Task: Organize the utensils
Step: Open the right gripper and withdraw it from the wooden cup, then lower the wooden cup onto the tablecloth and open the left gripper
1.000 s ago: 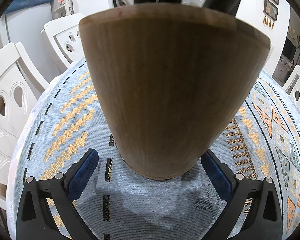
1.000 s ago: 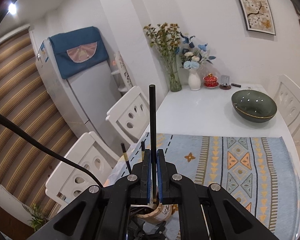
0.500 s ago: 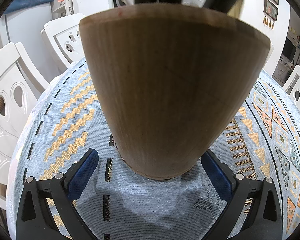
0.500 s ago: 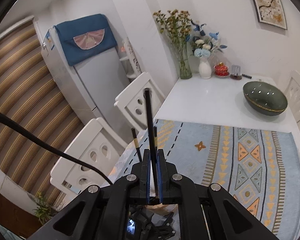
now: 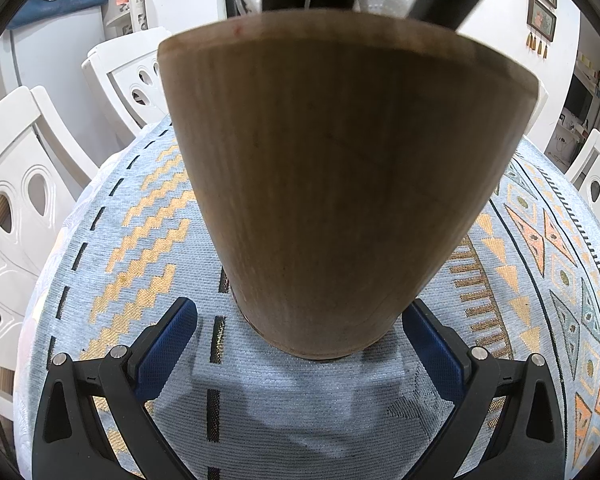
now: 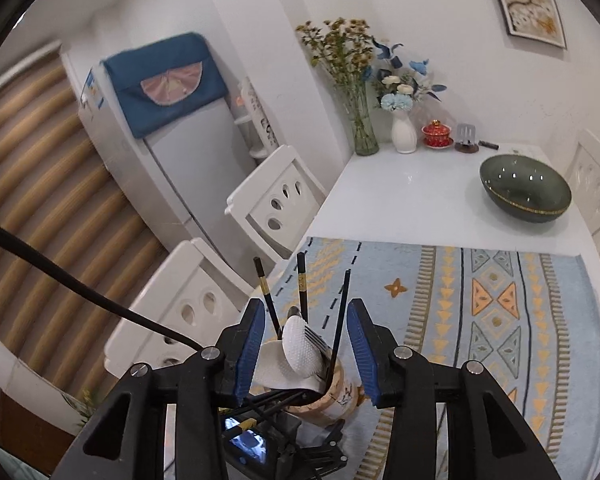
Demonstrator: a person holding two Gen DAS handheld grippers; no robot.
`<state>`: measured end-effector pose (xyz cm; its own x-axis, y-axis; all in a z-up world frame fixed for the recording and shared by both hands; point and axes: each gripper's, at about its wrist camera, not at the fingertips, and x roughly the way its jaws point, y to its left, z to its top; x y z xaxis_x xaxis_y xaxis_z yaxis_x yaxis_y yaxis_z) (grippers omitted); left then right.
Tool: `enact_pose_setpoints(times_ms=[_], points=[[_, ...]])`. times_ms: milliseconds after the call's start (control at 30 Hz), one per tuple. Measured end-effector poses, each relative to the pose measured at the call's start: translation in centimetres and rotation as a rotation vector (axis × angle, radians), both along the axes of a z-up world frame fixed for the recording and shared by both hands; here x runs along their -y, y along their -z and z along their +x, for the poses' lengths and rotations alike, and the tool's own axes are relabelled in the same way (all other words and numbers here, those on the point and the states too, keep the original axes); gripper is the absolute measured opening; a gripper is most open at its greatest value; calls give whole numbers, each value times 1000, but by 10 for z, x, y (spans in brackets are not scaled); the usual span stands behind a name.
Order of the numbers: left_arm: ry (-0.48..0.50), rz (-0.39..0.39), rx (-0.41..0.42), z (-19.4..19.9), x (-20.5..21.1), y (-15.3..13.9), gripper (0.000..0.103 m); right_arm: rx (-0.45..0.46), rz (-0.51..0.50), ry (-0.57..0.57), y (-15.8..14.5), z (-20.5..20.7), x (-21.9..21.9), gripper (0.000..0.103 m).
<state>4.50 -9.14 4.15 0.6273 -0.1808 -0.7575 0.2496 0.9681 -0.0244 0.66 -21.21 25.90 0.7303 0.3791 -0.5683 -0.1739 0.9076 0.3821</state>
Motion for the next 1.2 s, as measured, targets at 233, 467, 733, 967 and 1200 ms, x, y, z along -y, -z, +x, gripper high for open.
enact_pose_setpoints(times_ms=[233,467,733,967,1200], points=[[-2,9,4,0,3,-1,103,11,30,18,-3,-13,12,42],[3,-6,-1,0,3,-1,103,21,50,55,-4,-37,27,46],[-25,-14,-17,-23,2,-14,103,15,-2,141,2,-76,46,48],[-19,12,-5,-61,-6,-48,103,-48,-28,203,24,-108,45,49],[-47,60,56,-90,-35,-94,103,-88,-42,271,33,-134,23,49]])
